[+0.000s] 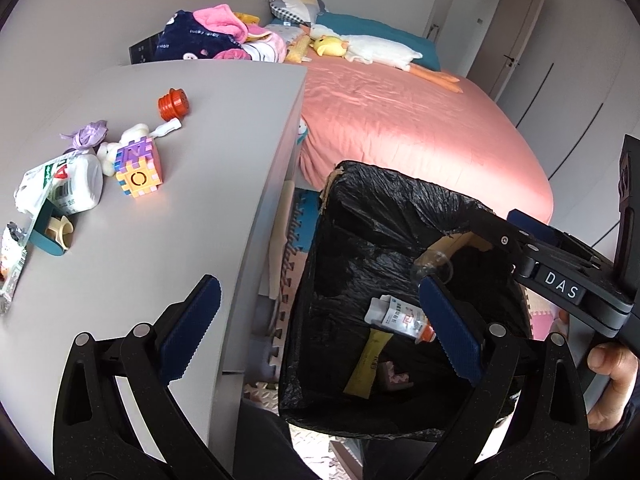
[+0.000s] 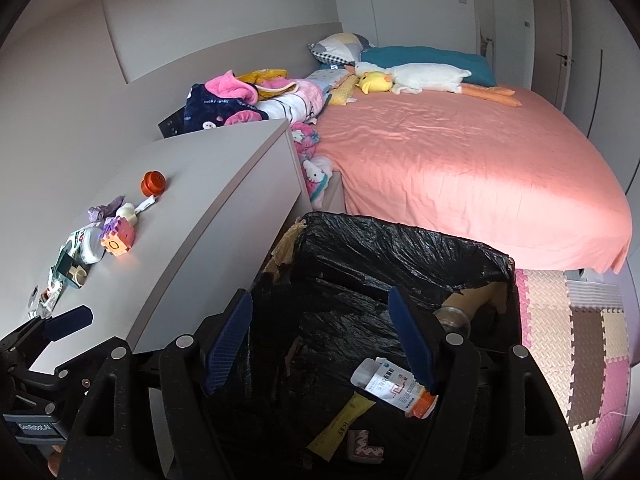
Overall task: Collect trash
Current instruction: 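Move both tools back over the desk toward the remaining trash, then grasp the blue-grey plastic piece with the left gripper while the right gripper grasps the purple-orange foam cube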
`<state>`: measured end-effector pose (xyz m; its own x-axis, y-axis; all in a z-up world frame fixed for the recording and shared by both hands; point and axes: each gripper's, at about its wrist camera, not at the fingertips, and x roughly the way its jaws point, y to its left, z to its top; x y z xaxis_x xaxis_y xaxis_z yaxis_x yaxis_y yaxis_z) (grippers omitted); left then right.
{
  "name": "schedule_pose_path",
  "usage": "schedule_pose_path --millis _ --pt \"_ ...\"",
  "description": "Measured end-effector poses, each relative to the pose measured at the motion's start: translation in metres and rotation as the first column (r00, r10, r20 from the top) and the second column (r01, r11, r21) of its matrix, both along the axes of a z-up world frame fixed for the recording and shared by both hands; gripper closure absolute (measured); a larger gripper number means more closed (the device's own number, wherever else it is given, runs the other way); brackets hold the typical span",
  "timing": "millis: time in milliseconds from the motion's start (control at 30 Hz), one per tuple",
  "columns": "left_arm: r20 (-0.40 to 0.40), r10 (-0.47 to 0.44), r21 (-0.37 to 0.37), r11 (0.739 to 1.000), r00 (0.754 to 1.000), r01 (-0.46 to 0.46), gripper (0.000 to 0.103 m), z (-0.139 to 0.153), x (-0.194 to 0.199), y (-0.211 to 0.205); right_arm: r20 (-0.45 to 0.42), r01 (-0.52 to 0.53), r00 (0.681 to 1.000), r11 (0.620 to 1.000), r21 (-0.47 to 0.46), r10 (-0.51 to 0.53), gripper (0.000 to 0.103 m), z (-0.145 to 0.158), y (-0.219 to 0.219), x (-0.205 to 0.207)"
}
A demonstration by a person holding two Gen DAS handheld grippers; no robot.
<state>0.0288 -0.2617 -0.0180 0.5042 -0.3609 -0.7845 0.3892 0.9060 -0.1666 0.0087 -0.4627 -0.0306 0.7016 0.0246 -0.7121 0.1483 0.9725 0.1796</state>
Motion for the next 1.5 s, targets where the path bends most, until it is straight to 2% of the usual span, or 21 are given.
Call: schedule_pose_path --millis 467,900,1067,1300,1500 --pt "0.036 0.089 0.042 0.995 0.995 -0.091 0.007 0.003 0.011 0.05 0.023 -0.111 0.994 0.994 0.001 0.111 0.029 0.003 0.055 0.027" --pt "0.064 0.193 0.068 0.978 0.979 -0.197 0.007 0.001 0.024 0.108 0.035 -0.21 0.977 0.978 0.006 0.209 0.028 0.003 0.111 0.054" --pt "0.064 0.219 0.067 0.973 0.974 -0.223 0.007 0.0 0.03 0.126 0.041 -0.24 0.97 0.971 0.008 0.24 0.026 0.003 0.129 0.064" --pt "0.095 0.234 0.116 0.963 0.968 -0.244 0.007 -0.001 0.04 0.145 0.027 -0.278 0.961 0.96 0.033 0.277 0.025 -0.005 0.153 0.082" --pt "0.091 0.258 0.136 0.954 0.962 -0.268 0.007 -0.009 0.057 0.164 0.022 -0.306 0.952 0.951 0.047 0.305 0.025 -0.008 0.17 0.096"
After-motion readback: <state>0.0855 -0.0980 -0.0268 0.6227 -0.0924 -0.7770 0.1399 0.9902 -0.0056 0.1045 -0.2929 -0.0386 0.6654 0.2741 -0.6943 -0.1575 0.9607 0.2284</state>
